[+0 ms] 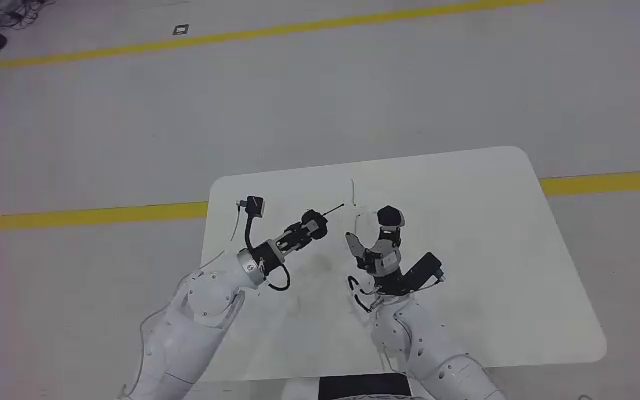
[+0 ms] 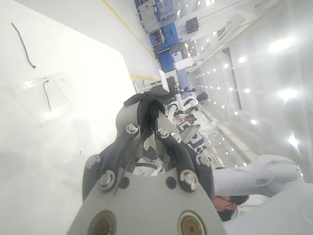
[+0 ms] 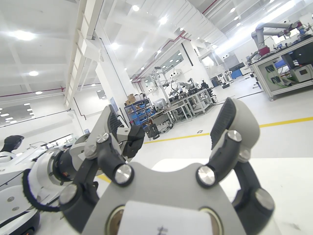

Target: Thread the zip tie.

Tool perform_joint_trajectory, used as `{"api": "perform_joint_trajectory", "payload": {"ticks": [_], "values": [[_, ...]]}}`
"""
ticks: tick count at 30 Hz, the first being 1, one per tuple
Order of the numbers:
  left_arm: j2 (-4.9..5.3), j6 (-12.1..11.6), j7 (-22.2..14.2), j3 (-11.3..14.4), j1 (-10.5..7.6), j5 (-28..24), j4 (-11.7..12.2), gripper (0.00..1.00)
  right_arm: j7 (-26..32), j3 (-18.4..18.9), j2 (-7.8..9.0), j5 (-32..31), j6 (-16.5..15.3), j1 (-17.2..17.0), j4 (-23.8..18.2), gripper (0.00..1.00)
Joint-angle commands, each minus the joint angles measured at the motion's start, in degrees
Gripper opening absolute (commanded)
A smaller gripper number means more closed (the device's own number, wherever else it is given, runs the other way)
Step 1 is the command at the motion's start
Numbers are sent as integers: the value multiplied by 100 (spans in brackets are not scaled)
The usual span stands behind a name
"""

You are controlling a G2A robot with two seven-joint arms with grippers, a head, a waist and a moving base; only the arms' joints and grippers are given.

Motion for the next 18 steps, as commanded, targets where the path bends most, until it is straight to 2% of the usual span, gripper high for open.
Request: {"api": "perform_joint_trajectory", "payload": {"ticks": [1, 16, 18], "values": [[0, 0, 0, 0, 0, 0, 0, 0, 0, 0, 0, 0, 0, 0, 0, 100], [0, 0, 0, 0, 0, 0, 0, 0, 0, 0, 0, 0, 0, 0, 0, 100], [-11, 43, 75, 13, 32, -185, -26, 0, 0, 0, 0, 0, 0, 0, 0, 100]]}}
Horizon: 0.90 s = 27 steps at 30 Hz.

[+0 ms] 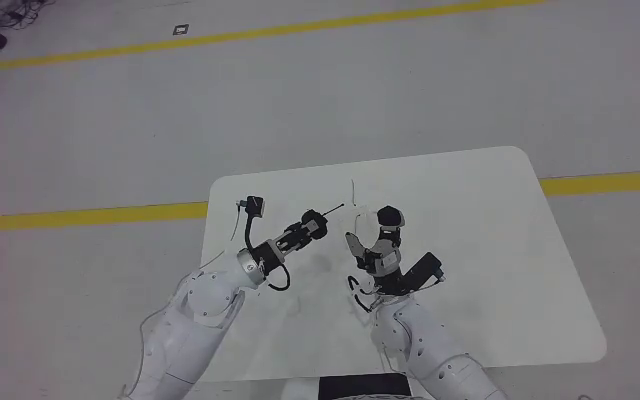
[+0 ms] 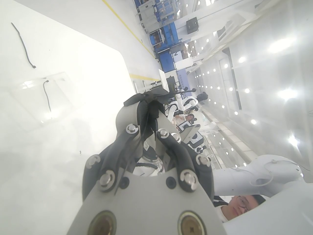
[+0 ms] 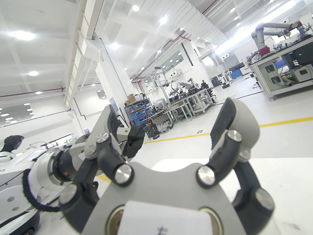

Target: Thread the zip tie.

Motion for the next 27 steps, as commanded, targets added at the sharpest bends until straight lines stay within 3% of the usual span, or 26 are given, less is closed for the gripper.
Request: {"api": "perform_joint_trajectory", "payload": {"ticks": [1, 8, 15, 21, 27], "values": [[-5, 8, 76, -29, 51, -227, -35, 0, 0, 0, 0, 0, 0, 0, 0, 100], [54, -77, 216, -562, 579, -929, -332, 0, 0, 0, 0, 0, 0, 0, 0, 100], [95, -19, -183, -933, 950, -1895, -574, 0, 0, 0, 0, 0, 0, 0, 0, 100], [88, 218, -373, -962, 1058, -2461, -702, 0, 0, 0, 0, 0, 0, 0, 0, 100], [39, 562, -381, -700, 848, -2795, -792, 0, 0, 0, 0, 0, 0, 0, 0, 100]]}}
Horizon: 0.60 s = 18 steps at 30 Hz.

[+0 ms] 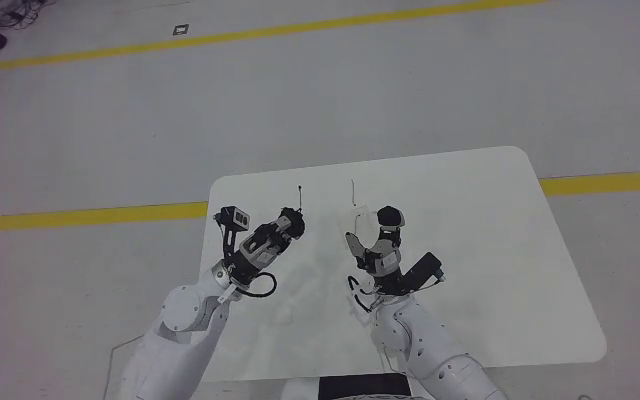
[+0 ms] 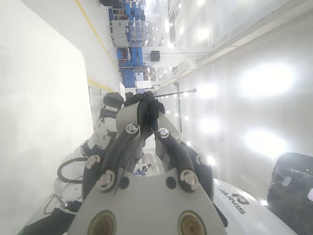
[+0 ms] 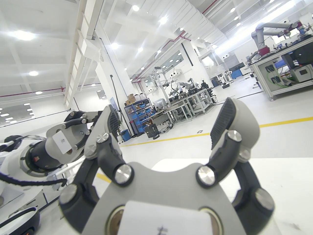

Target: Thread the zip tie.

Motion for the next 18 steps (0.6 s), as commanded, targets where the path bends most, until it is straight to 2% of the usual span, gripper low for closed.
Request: {"api": "perform_joint_trajectory", "payload": {"ticks": [1, 4, 9, 12, 13, 16, 18], "values": [[-17, 46, 17, 75, -98, -73, -19, 0, 81, 23, 10, -58, 40, 4, -36, 100], [-45, 56, 186, 154, -198, -90, -57, 0, 47, 177, 82, -462, 206, -76, -97, 100], [-88, 92, 379, 287, -381, -70, -143, 0, -167, 531, 253, -1138, 161, -261, -214, 100], [-119, 145, 381, 420, -487, -179, -174, 0, -229, 677, 342, -1646, 255, -317, -249, 100], [-127, 172, 382, 461, -524, -195, -166, 0, -284, 686, 356, -1693, 203, -324, -269, 100], [-163, 298, 360, 652, -658, -289, -152, 0, -377, 739, 399, -1994, 322, -264, -190, 100], [-187, 326, 368, 767, -749, -295, -130, 0, -498, 719, 395, -1972, 359, -179, -138, 100]]}}
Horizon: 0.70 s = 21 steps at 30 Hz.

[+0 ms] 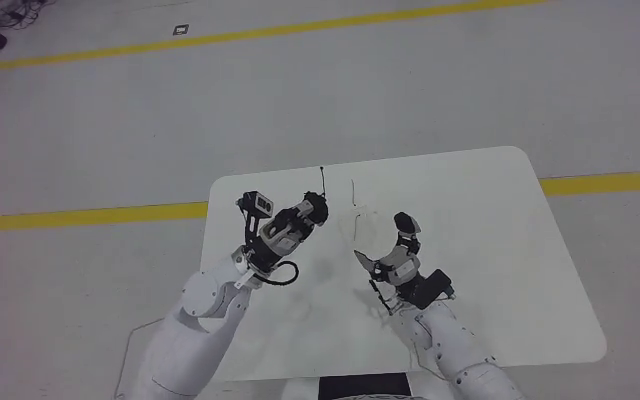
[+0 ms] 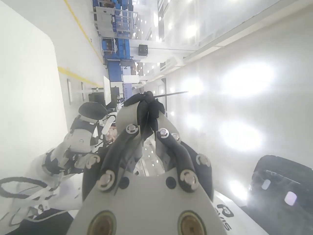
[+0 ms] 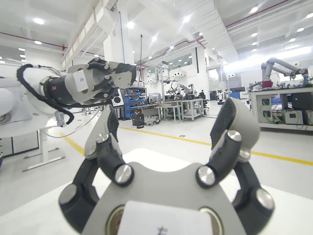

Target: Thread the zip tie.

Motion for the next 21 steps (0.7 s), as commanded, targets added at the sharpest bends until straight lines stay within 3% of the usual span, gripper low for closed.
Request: {"api": "perform_joint_trajectory", "payload": {"ticks": [1, 16, 21], "values": [[-20, -3, 42, 92, -71, 28, 31, 0, -135, -35, -13, 58, 54, 84, 63, 100], [-30, -26, 66, 127, -97, 45, 45, 0, -161, -49, -22, 105, 87, 107, 97, 100], [-73, 3, 77, 207, -117, -406, 31, 0, -161, -49, -22, 105, 87, 107, 97, 100]]}}
